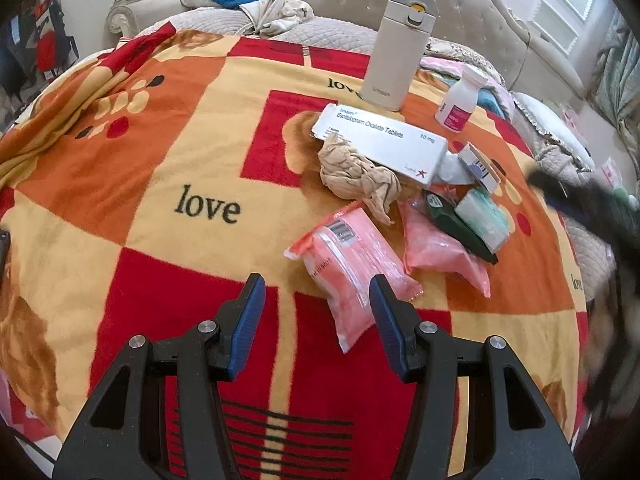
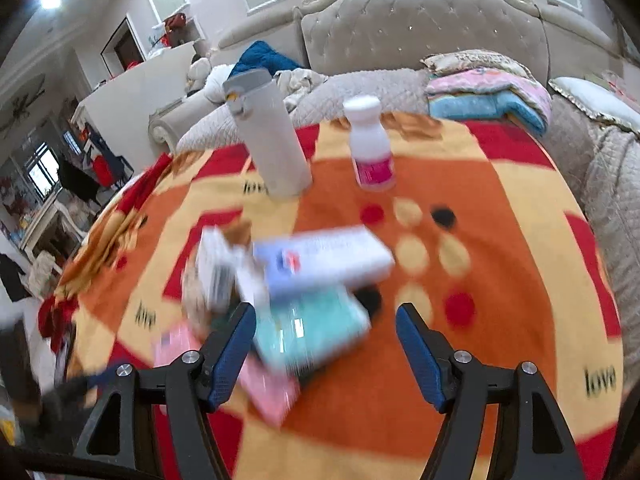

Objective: Collect trash
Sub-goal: 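Return both tools to the blanket toward the white medicine boxes and pink bag, then grasp the white Pepsi-logo medicine box with the right tool while the left tool grasps the pink bag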

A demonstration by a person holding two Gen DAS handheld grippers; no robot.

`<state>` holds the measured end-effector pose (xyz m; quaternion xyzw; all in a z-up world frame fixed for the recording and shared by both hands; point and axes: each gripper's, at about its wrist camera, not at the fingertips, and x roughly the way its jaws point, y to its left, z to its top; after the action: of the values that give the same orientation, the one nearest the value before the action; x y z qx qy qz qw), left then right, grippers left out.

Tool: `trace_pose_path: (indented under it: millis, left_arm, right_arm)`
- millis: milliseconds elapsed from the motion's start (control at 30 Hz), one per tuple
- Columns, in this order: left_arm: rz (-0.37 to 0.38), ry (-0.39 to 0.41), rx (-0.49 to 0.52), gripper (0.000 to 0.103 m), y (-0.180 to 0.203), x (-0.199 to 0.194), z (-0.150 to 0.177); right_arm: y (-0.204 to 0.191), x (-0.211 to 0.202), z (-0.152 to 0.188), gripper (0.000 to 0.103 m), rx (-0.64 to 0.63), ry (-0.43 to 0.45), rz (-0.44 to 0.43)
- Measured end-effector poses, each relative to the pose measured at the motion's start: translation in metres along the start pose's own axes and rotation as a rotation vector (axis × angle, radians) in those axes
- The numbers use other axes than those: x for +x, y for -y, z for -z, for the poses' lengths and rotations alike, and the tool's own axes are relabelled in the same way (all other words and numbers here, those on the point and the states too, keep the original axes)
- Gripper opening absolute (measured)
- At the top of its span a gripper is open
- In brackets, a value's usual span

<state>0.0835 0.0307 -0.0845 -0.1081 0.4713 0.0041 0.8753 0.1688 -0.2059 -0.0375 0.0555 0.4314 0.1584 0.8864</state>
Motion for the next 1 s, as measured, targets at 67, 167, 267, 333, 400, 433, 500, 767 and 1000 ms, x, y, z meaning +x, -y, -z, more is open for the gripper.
trace_pose_path:
  millis: [67, 167, 267, 333, 400, 433, 500, 767, 1000]
  left_arm:
    - [0.004, -0.003, -0.004, 0.053, -0.003, 0.002, -0.002]
    - [0.015, -0.013, -0.011, 0.053, -0.005, 0.005, -0.005]
    - [0.029, -0.022, -0.008, 0.053, -0.005, 0.008, -0.007]
    - [0.032, -0.022, -0.004, 0.053, -0.005, 0.009, -0.008]
    - [0.042, -0.020, -0.013, 0.053, -0.006, 0.010, -0.009]
    - [0.052, -0.021, -0.023, 0.053, -0.007, 0.010, -0.010]
    - [0.063, -0.016, -0.034, 0.053, -0.007, 0.010, -0.011]
    - [0.089, -0.026, -0.075, 0.053, -0.003, 0.019, -0.013]
    - [0.104, -0.030, -0.106, 0.056, 0.004, 0.031, -0.014]
  right_arm:
    - [-0.003, 0.022, -0.025, 0.071, 0.013, -0.014, 0.005]
    - [-0.007, 0.053, -0.051, 0.071, 0.006, -0.056, 0.016]
    - [-0.012, 0.081, -0.059, 0.071, -0.051, -0.150, 0.023]
    - [-0.014, 0.091, -0.048, 0.071, -0.111, -0.231, 0.023]
    - [-0.017, 0.084, -0.029, 0.071, -0.211, -0.240, 0.065]
    - [-0.016, 0.077, -0.020, 0.071, -0.246, -0.250, 0.072]
    - [-0.006, 0.067, 0.000, 0.071, -0.263, -0.313, 0.046]
    - [0.034, 0.009, 0.064, 0.071, -0.286, -0.303, 0.059]
    - [0.027, -0.020, 0.055, 0.071, -0.286, -0.164, 0.012]
